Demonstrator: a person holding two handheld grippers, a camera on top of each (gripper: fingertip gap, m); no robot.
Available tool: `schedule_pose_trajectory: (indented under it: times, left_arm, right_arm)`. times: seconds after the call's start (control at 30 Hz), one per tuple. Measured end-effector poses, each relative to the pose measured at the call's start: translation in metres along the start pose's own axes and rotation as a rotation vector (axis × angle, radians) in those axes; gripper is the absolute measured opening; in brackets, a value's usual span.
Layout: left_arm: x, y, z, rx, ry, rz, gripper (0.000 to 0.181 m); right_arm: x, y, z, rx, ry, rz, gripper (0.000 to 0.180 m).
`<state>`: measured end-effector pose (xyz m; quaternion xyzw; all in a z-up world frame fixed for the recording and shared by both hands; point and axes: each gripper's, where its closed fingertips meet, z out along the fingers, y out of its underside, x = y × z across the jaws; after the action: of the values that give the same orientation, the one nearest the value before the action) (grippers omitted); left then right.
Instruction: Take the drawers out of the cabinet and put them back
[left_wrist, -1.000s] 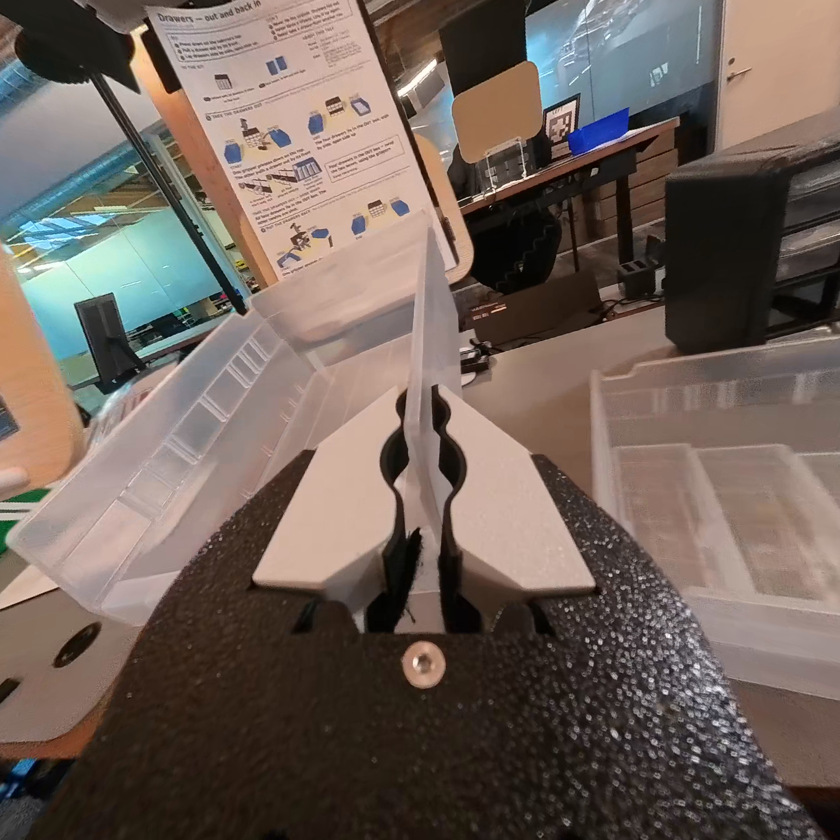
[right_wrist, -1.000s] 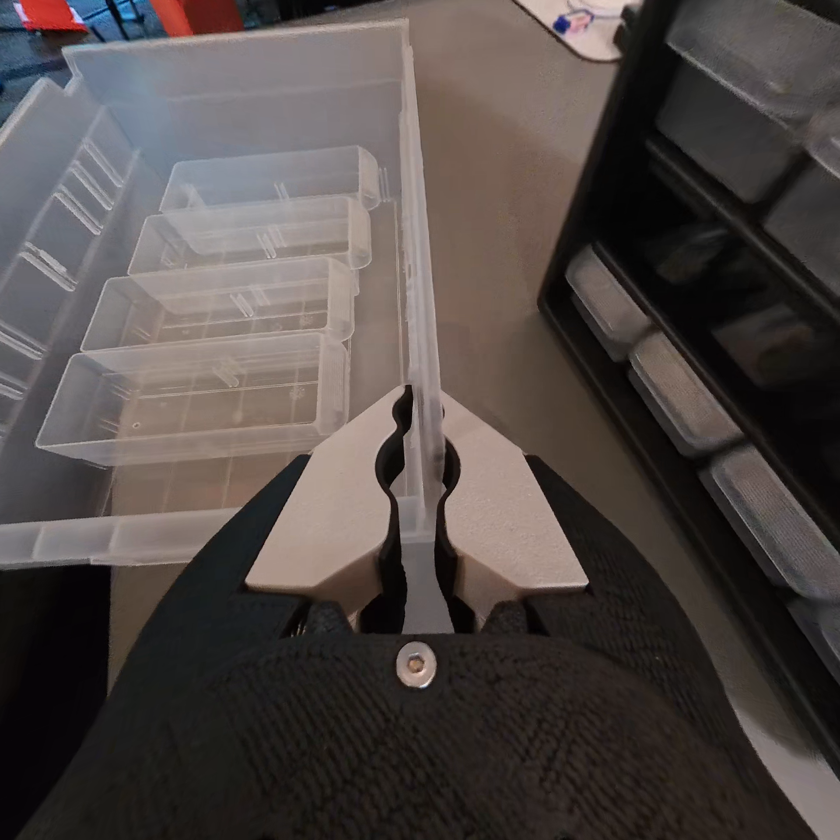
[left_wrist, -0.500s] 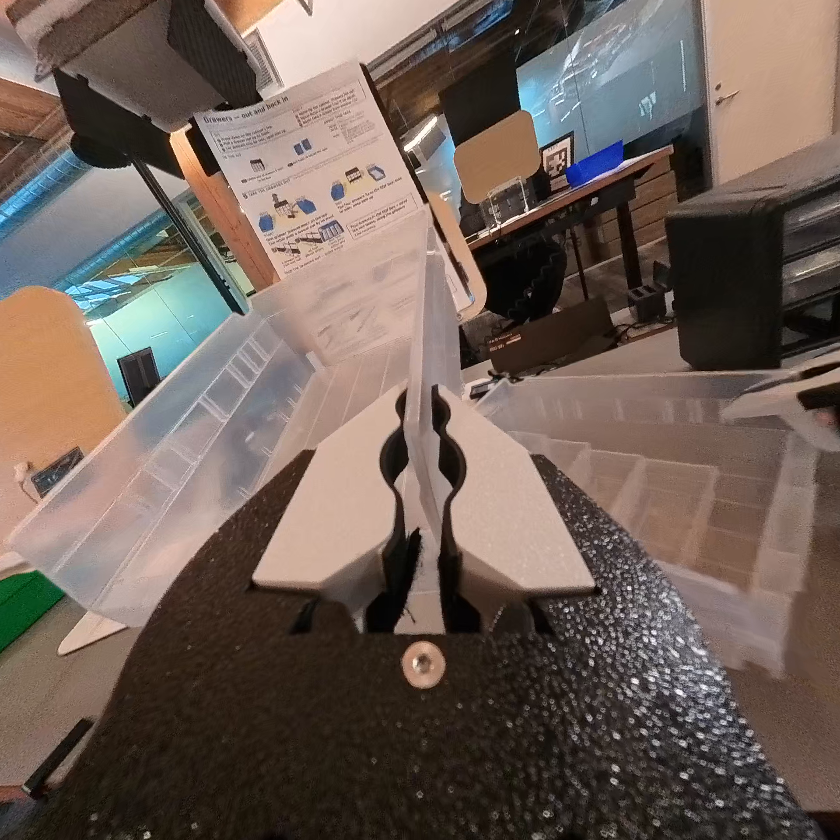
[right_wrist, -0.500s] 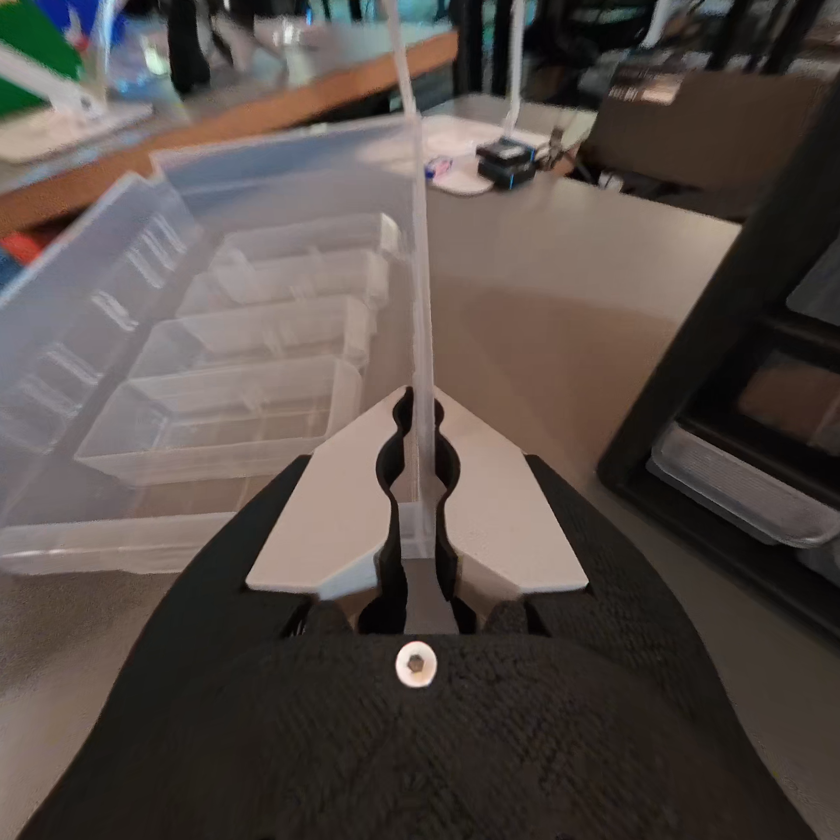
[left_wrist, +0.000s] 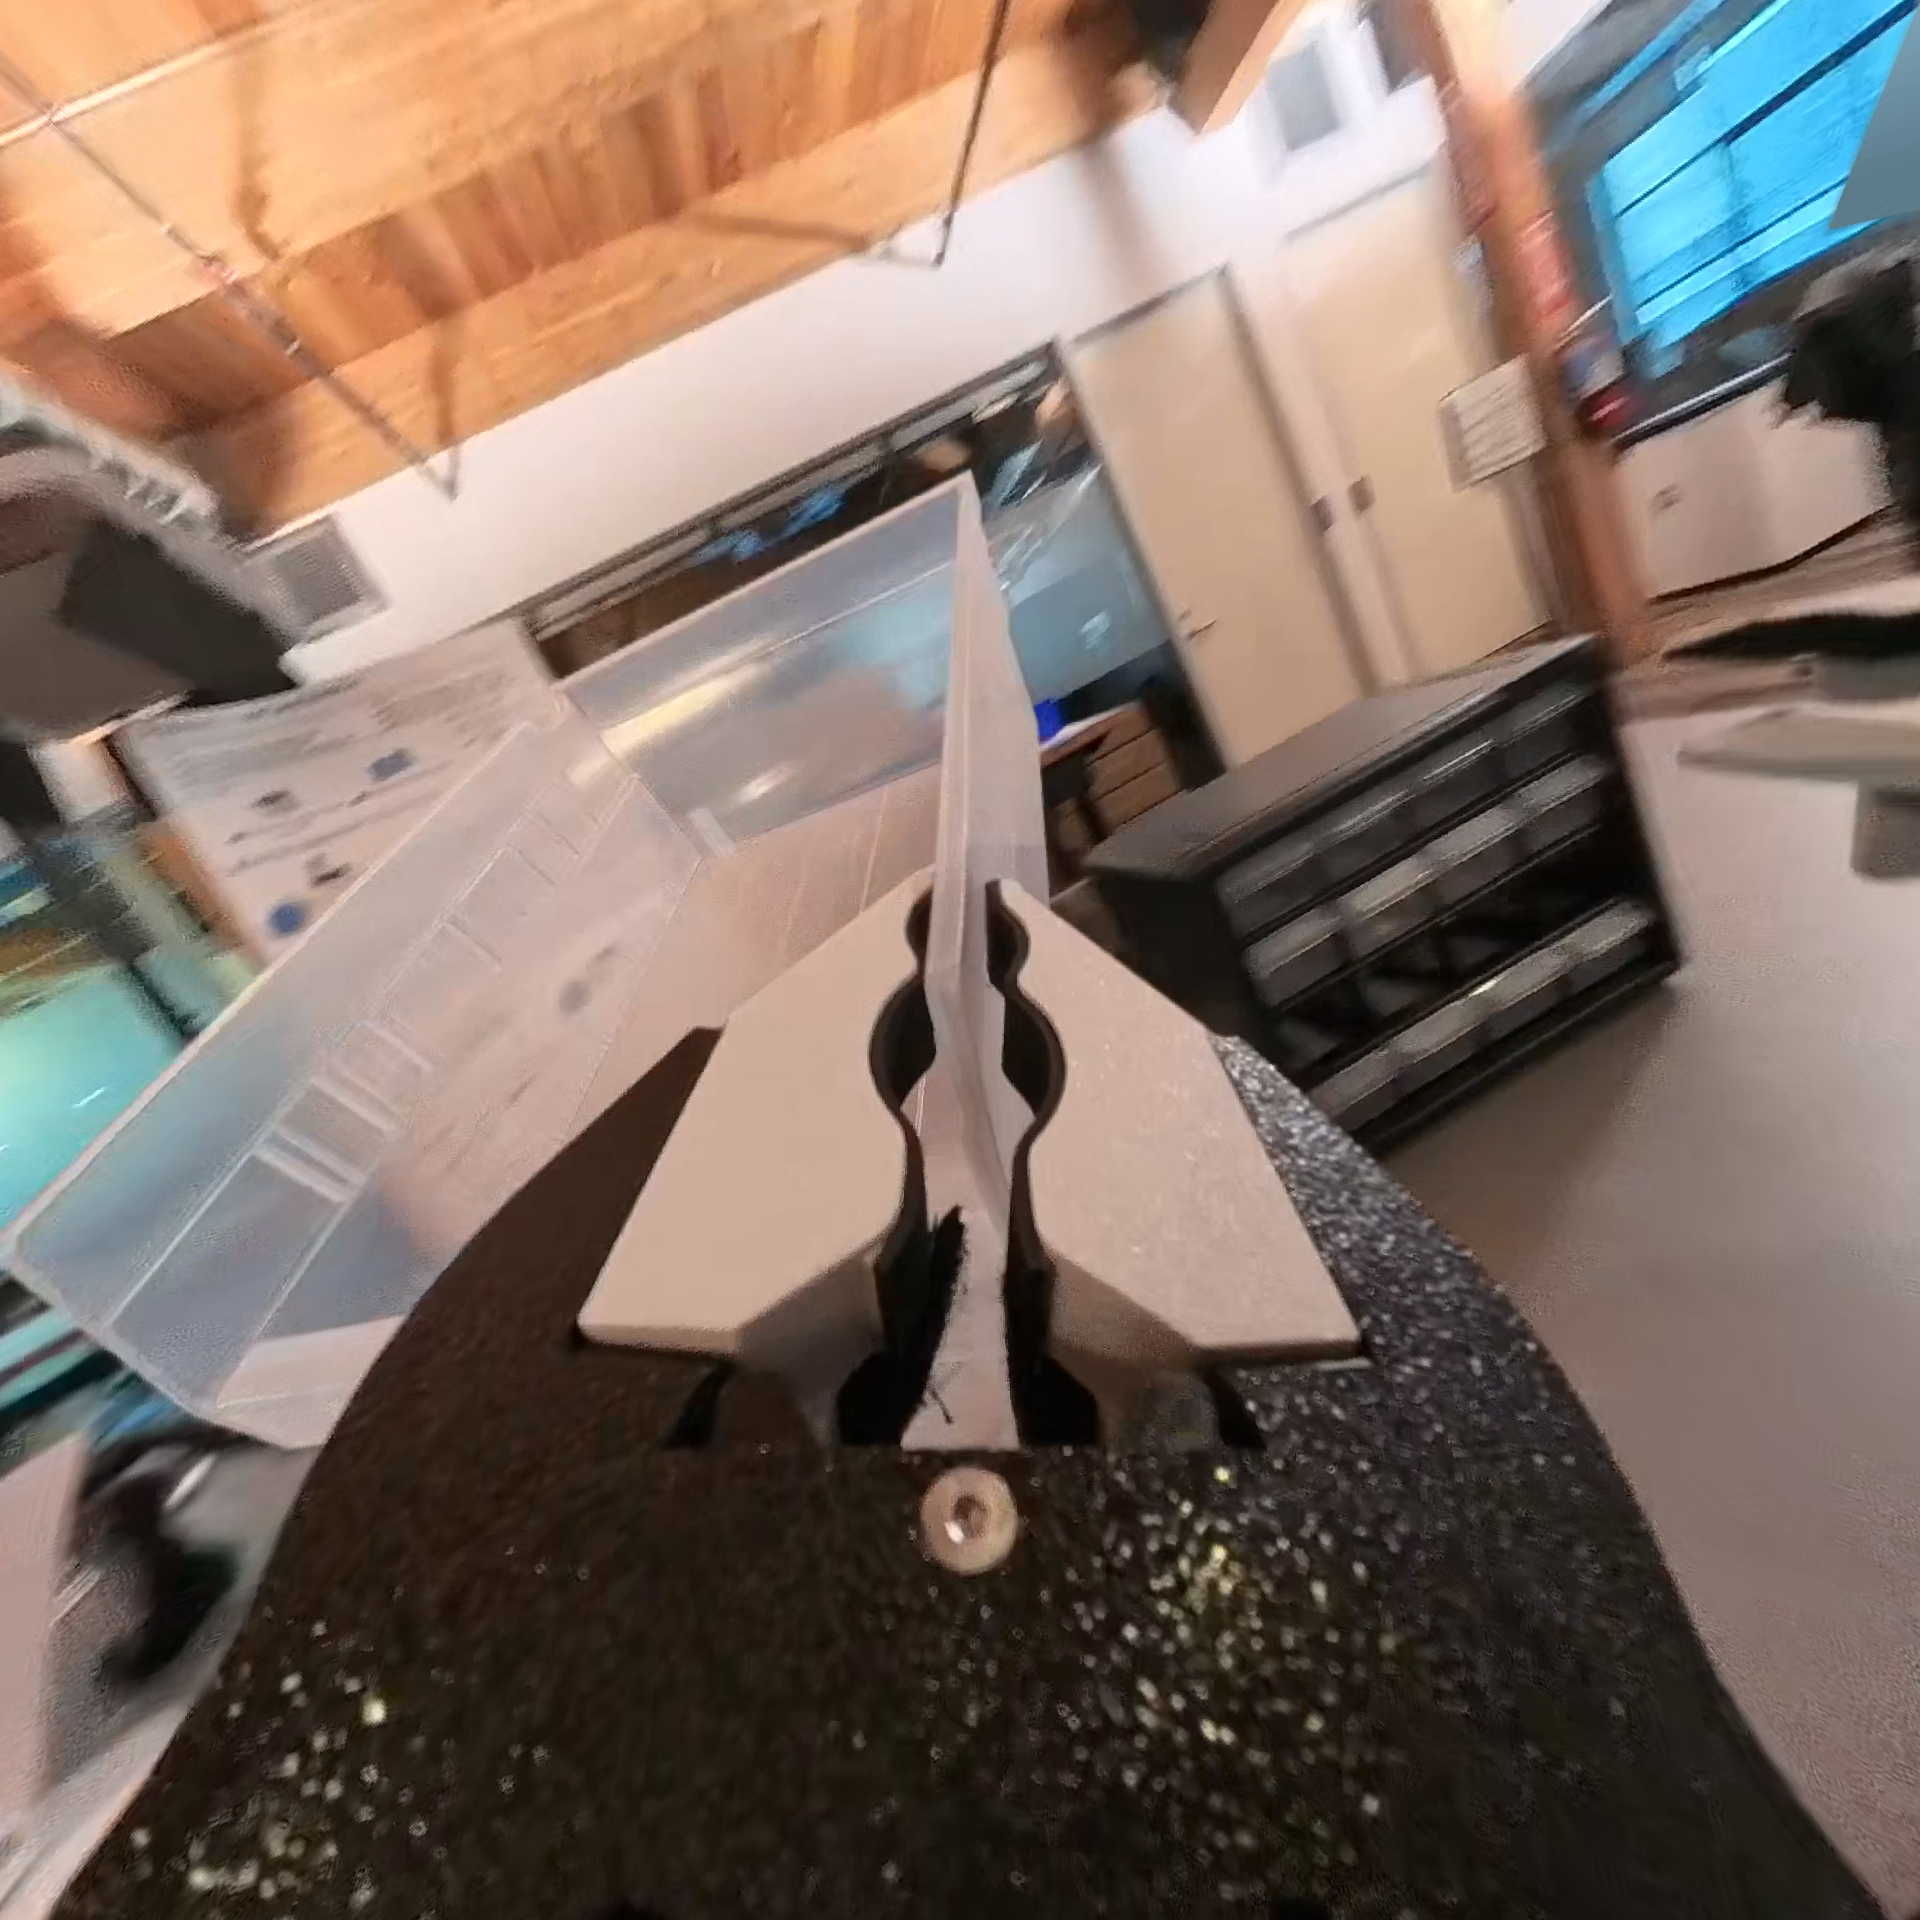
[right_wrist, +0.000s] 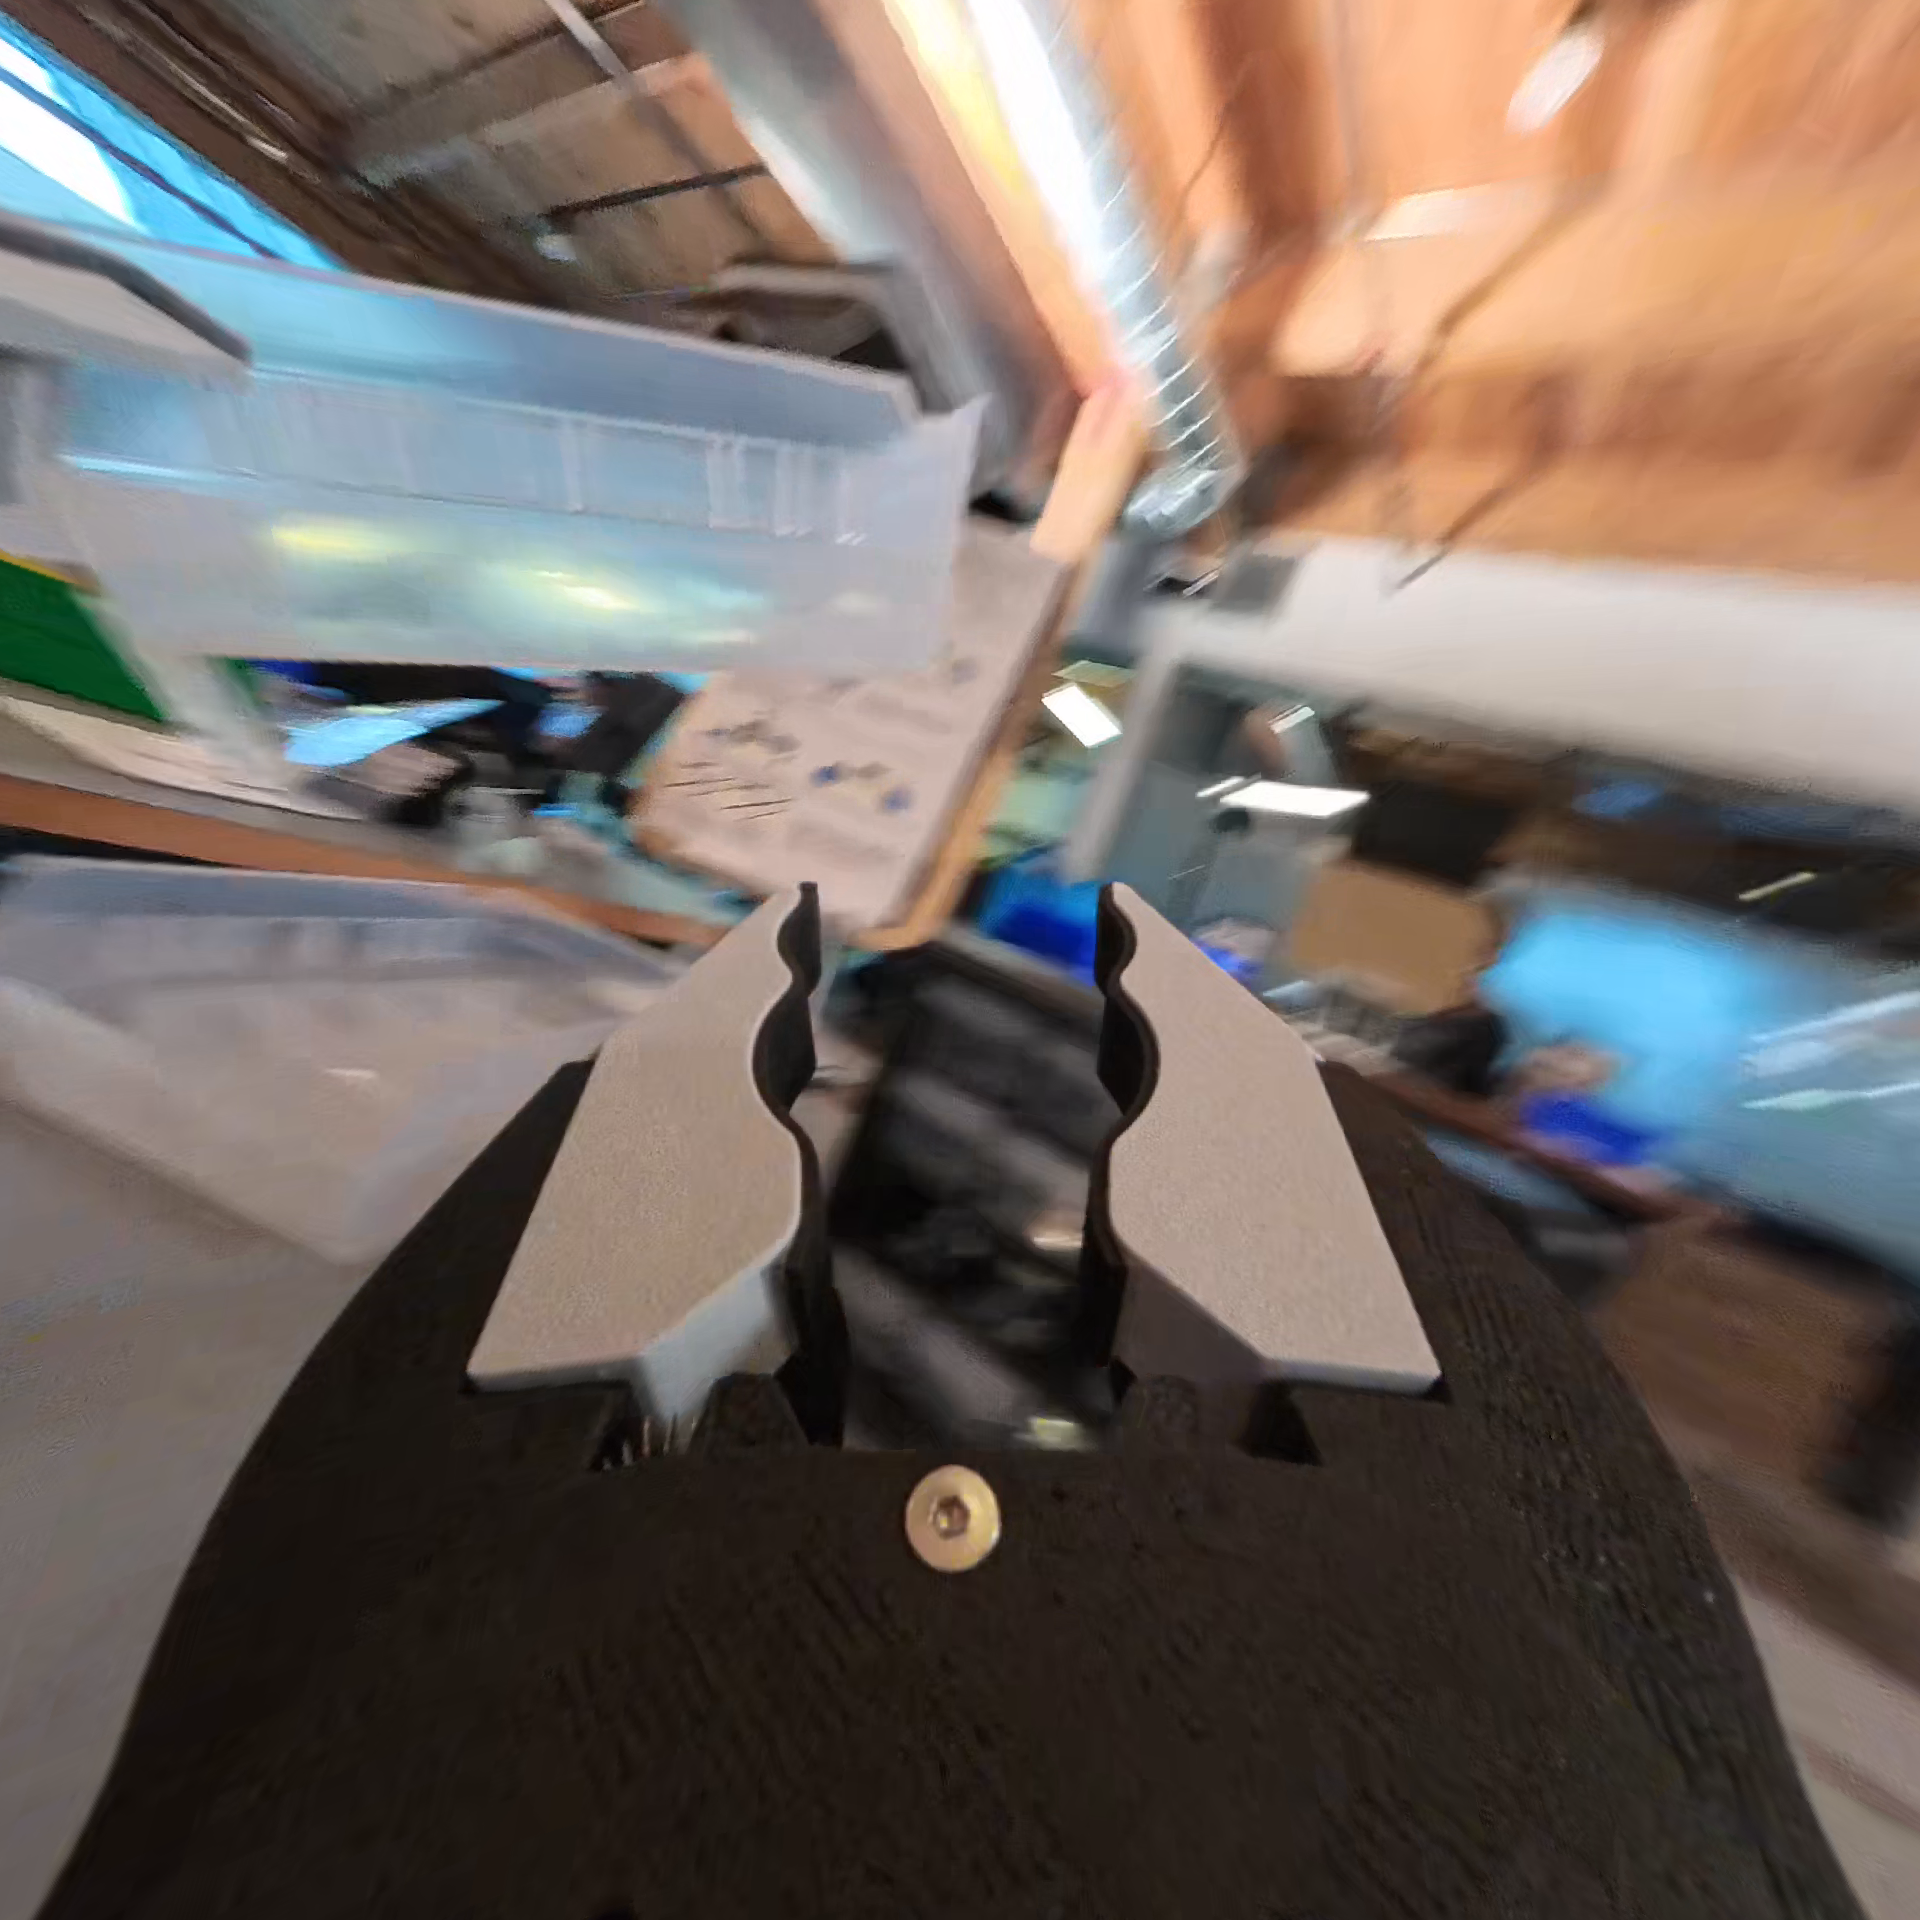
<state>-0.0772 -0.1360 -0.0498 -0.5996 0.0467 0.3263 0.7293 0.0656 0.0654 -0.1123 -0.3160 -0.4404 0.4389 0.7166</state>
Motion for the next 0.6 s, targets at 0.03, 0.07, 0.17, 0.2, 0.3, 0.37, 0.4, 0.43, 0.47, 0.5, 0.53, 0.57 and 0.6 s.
schedule_pose_trajectory:
  times: [0.03, 0.07, 0.17, 0.2, 0.3, 0.37, 0.4, 0.43, 0.47, 0.5, 0.53, 0.57, 0.6]
  left_arm:
    - [0.012, -0.009, 0.004, 0.037, 0.052, -0.007, 0.003]
    - [0.023, -0.017, 0.007, 0.071, 0.105, -0.018, 0.003]
    - [0.061, -0.039, 0.022, 0.156, 0.256, -0.068, 0.003]
    - [0.077, -0.046, 0.029, 0.176, 0.304, -0.074, 0.003]
    - [0.131, -0.064, 0.054, 0.225, 0.457, -0.083, 0.003]
    - [0.172, -0.078, 0.069, 0.258, 0.570, -0.103, 0.003]
    - [0.193, -0.086, 0.075, 0.274, 0.625, -0.120, 0.003]
    - [0.214, -0.093, 0.081, 0.287, 0.680, -0.141, 0.003]
    - [0.235, -0.100, 0.087, 0.297, 0.733, -0.161, 0.003]
    - [0.254, -0.107, 0.093, 0.307, 0.776, -0.173, 0.004]
    - [0.272, -0.112, 0.100, 0.319, 0.807, -0.183, 0.006]
    - [0.289, -0.117, 0.108, 0.322, 0.841, -0.198, 0.006]
    - [0.307, -0.120, 0.115, 0.313, 0.876, -0.217, 0.006]
  right_arm:
    - [0.026, -0.015, -0.029, 0.034, 0.088, -0.113, 0.052]
    - [0.051, -0.026, -0.059, 0.042, 0.182, -0.212, 0.052]
    - [0.123, -0.022, -0.150, -0.104, 0.478, -0.366, 0.057]
    - [0.140, -0.015, -0.179, -0.151, 0.562, -0.363, 0.057]
    - [0.177, -0.009, -0.252, -0.177, 0.810, -0.342, 0.058]
    - [0.195, -0.020, -0.272, -0.141, 0.893, -0.299, 0.062]
    - [0.203, -0.018, -0.278, -0.165, 0.918, -0.283, 0.064]
    - [0.211, -0.011, -0.287, -0.206, 0.958, -0.275, 0.064]
    - [0.219, -0.002, -0.297, -0.237, 1.000, -0.260, 0.064]
    - [0.226, 0.006, -0.306, -0.244, 1.032, -0.218, 0.064]
    - [0.231, 0.010, -0.314, -0.227, 1.050, -0.152, 0.063]
    - [0.236, 0.010, -0.321, -0.196, 1.062, -0.094, 0.064]
    - [0.241, 0.007, -0.328, -0.170, 1.081, -0.067, 0.064]
